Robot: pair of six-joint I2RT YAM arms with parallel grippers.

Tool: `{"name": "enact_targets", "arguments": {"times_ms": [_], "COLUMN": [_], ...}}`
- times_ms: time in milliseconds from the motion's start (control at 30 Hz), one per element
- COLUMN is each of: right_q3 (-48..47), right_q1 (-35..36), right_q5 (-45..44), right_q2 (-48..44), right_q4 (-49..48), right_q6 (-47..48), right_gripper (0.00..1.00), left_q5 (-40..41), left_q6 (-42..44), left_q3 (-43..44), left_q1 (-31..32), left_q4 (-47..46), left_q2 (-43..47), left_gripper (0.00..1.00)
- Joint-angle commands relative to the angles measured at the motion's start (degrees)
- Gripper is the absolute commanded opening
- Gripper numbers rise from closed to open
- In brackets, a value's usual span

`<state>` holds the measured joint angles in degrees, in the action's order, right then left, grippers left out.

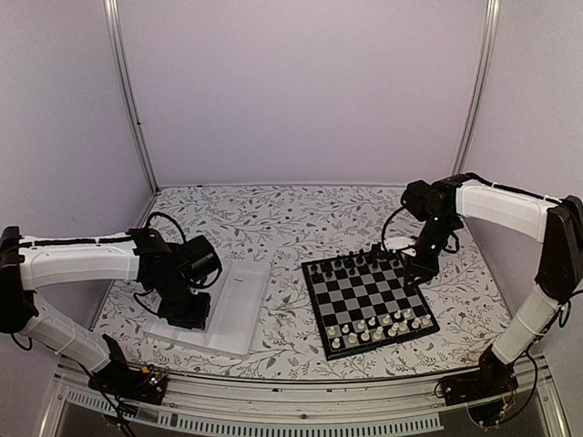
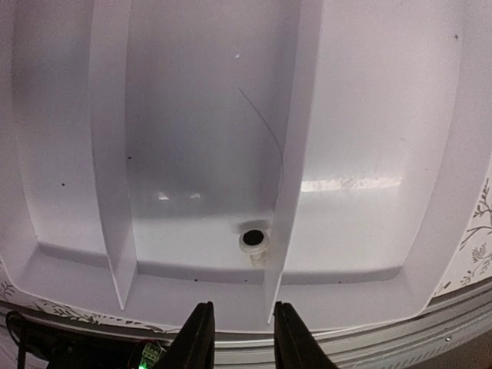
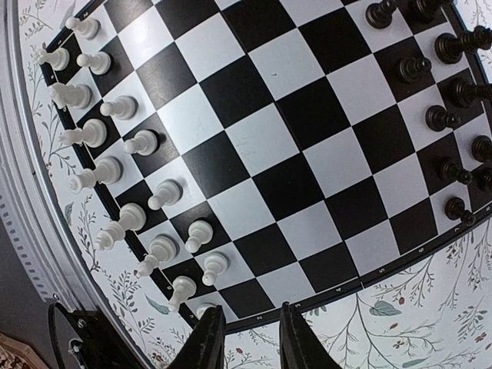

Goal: Set up the chess pieces on the board
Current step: Pick up the chess piece from the storage box.

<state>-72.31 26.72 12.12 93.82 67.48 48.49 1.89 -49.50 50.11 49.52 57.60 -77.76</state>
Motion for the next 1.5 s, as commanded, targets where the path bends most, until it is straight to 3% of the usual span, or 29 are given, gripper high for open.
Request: {"name": "enact_targets", "arguments": {"times_ms": [0, 400, 900, 1467], "right_q3": [0.85, 1.81, 1.96, 1.78], "right_q1": [0.08, 0.07, 0.0, 0.08], "right_q5": [2.13, 3.59, 4.65, 7.1], "right_q2": [-1.8, -1.45, -0.75, 0.51], "right_q4": [-1.36, -1.06, -1.19, -2.33], "right_q6": [-1.15, -2.85, -4.19, -5.02], "right_gripper": [0.27, 0.27, 0.27, 0.27], "left_q5": [-4.67, -7.18, -8.61, -8.36], "left_q6": [-0.32, 3.55, 4.6, 7.16], "left_q3": [-3.55, -8.22, -10.33, -6.22], "left_q1": [-1.1, -6.26, -6.89, -9.08], "left_q4": [-4.48, -11.69, -14.01, -7.75], "left_q2": [0.75, -0.4, -4.82, -2.24], "left_gripper": [0.32, 0.31, 0.3, 0.13]}}
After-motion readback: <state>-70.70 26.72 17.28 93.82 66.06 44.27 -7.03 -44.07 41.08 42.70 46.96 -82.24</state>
